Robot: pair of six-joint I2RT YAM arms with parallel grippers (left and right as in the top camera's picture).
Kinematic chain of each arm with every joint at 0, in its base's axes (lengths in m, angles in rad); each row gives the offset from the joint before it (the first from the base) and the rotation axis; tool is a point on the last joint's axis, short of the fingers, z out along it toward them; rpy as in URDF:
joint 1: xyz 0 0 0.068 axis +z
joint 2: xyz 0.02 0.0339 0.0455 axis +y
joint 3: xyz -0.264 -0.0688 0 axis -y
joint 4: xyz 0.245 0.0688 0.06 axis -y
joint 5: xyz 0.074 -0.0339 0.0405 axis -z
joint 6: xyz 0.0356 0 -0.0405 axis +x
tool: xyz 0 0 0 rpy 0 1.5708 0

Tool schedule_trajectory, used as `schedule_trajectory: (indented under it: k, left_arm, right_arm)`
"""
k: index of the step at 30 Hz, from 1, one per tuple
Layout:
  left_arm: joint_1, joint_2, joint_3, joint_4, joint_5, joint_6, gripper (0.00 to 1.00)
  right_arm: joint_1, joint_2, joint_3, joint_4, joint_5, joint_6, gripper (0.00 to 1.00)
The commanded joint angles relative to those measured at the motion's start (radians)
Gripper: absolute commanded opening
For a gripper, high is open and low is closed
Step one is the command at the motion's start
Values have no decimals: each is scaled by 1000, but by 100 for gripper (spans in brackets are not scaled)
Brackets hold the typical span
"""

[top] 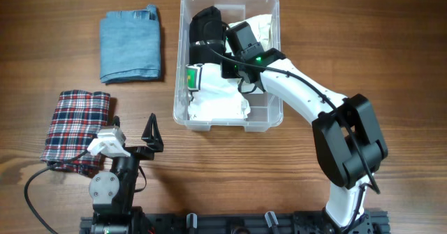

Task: Pack container
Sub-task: 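Open the right gripper and withdraw it to the upper right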

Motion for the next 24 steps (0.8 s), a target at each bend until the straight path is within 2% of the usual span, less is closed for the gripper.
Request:
schedule_trajectory:
  k: [1, 4, 7, 9, 11, 17, 24]
  left_arm:
    - [7, -7, -6, -3, -13, 21, 100]
    - [7, -7, -6, -3, -13, 21, 100]
    - [7, -7, -6, -3, -13, 21, 100]
    - [7, -7, -6, -3, -13, 21, 100]
    - [7, -7, -6, -3, -13, 21, 100]
    - [7, -7, -6, -3, -13, 21, 100]
    - [7, -7, -6, -3, -13, 21, 100]
  right_arm:
    - [16, -19, 45, -35, 38, 3, 10]
    - [2, -100, 120, -102, 142, 4, 15]
    - [-50, -185, 179, -143, 222, 5, 43]
    - [-142, -235, 197, -165, 241, 11, 70]
    - [-227, -249, 197, -192, 240, 31, 76]
    - [-499, -235, 195, -271, 136, 28, 84]
    - [-728, -175, 189, -272, 74, 30, 98]
